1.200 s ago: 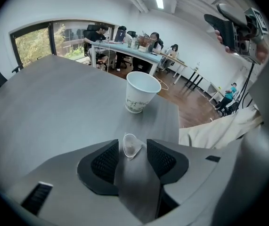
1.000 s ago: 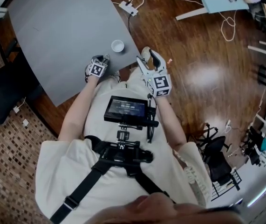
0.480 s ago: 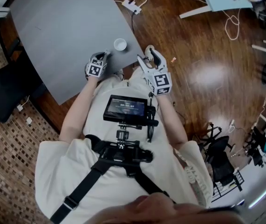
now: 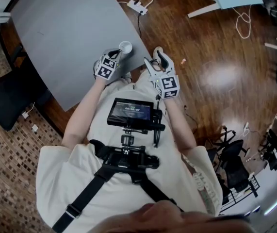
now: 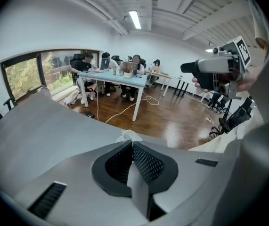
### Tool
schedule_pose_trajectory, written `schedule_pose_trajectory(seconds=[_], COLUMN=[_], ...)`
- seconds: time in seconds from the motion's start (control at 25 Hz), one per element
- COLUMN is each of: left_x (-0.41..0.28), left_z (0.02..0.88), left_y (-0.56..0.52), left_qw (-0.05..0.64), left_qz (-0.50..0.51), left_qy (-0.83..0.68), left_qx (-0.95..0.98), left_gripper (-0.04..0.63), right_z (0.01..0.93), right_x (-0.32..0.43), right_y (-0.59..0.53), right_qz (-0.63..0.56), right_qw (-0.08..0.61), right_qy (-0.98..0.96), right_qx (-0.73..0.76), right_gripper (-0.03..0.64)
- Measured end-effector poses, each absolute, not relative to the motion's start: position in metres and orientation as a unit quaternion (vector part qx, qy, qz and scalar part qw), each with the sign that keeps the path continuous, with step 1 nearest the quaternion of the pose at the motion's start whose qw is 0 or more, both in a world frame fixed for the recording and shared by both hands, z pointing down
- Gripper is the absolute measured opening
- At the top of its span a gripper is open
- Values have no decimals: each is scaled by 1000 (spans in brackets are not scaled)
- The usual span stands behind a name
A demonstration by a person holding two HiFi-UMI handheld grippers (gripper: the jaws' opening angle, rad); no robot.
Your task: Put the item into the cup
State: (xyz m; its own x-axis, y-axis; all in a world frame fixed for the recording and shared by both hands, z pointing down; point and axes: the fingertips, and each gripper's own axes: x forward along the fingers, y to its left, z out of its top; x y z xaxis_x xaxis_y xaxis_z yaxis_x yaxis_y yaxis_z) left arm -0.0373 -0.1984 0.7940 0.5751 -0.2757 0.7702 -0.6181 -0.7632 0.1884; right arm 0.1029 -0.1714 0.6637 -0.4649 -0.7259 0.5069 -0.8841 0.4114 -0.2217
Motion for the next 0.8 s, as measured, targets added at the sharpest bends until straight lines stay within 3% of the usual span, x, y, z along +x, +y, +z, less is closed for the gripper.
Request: schedule_pose_trajectory(seconds=[0.44, 0.48, 0.52, 0.64, 0.8], left_x=[-18, -18, -17, -15, -17], left_z=[845, 847, 849, 850, 842], left_y=[-205, -203, -202, -200, -196], left_qw=[223, 228, 232, 231, 234], left_qz=[458, 459, 460, 464, 456], left_qy=[-225, -221, -218, -214, -222], left_qx=[831, 830, 829, 828, 830], left_gripper=[5, 23, 84, 120, 121], right_z=[669, 671, 673, 673, 675], right_x=[113, 113, 114, 114, 112], right_y=[-177, -177, -177, -178, -179], right_qz=[243, 244, 246, 245, 244], right_qw=[165, 166, 167, 168, 175], right_qy=[-815, -815, -814, -815, -819], right_qx=[499, 499, 499, 498, 489], right_gripper=[279, 279, 279, 279, 279])
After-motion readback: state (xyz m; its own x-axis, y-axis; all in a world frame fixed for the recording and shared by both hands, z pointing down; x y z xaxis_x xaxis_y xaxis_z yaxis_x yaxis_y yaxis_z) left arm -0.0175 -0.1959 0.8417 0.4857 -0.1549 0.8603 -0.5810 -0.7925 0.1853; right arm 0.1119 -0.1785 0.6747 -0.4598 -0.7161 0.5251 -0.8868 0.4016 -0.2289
